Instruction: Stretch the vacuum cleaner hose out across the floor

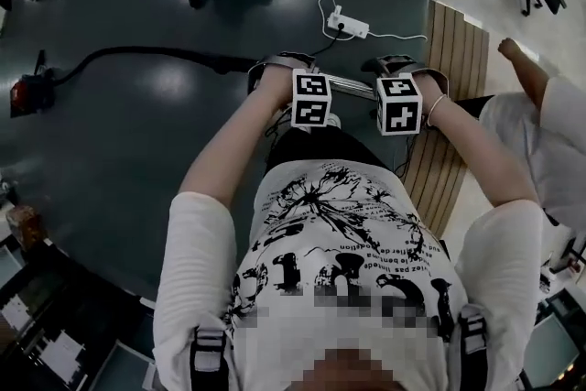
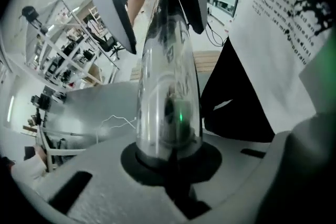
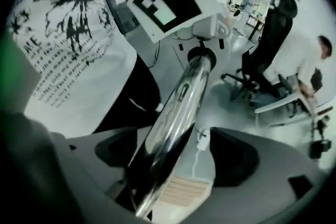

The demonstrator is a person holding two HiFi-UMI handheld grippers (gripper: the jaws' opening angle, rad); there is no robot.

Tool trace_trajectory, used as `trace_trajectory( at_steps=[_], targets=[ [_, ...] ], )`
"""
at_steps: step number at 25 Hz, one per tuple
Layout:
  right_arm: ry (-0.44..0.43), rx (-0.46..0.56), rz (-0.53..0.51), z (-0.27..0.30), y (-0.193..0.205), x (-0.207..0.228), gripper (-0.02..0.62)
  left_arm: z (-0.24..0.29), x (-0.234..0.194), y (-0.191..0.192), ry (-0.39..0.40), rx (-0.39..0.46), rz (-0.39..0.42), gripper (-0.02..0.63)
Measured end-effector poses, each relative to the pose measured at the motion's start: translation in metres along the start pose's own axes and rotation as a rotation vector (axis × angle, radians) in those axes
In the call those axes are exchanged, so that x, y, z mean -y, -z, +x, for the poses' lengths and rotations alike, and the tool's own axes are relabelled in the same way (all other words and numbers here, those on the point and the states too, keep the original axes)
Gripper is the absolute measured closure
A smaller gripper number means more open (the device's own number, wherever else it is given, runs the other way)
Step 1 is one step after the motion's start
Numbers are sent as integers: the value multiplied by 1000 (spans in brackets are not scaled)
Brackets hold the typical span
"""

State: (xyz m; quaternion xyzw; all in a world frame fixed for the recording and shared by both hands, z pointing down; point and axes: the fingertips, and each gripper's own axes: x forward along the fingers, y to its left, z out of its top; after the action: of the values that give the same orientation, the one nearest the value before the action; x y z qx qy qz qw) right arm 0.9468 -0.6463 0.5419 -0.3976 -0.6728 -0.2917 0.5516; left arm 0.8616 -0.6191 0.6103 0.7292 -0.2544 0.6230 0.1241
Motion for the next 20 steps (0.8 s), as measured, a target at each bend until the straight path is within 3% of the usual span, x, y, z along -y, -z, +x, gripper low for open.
trace_trajectory(
  at_steps=[4,8,12,13,14,16,20],
  targets=[
    [305,-188,-81,-15,42,29,189,5,-4,-16,216,21,-89,568],
    [518,-309,-77,-24,61,31,190,0,4,-31,452,15,-89,568],
    [599,-375,-12,-13,84,33,203,-6,21,-52,686,12,-21,568],
    [611,-414,0,-10,95,32,259,-5,24,-58,722,3,-7,568],
    [624,-447,6,-7,105,29,278,-4,25,-64,746,-8,-1,568],
    [652,-461,26,-4,121,23,436,-1,23,-75,765,-25,1,568],
    [620,-358,168,0,145,6,482,5,21,-98,758,-52,12,568]
  ],
)
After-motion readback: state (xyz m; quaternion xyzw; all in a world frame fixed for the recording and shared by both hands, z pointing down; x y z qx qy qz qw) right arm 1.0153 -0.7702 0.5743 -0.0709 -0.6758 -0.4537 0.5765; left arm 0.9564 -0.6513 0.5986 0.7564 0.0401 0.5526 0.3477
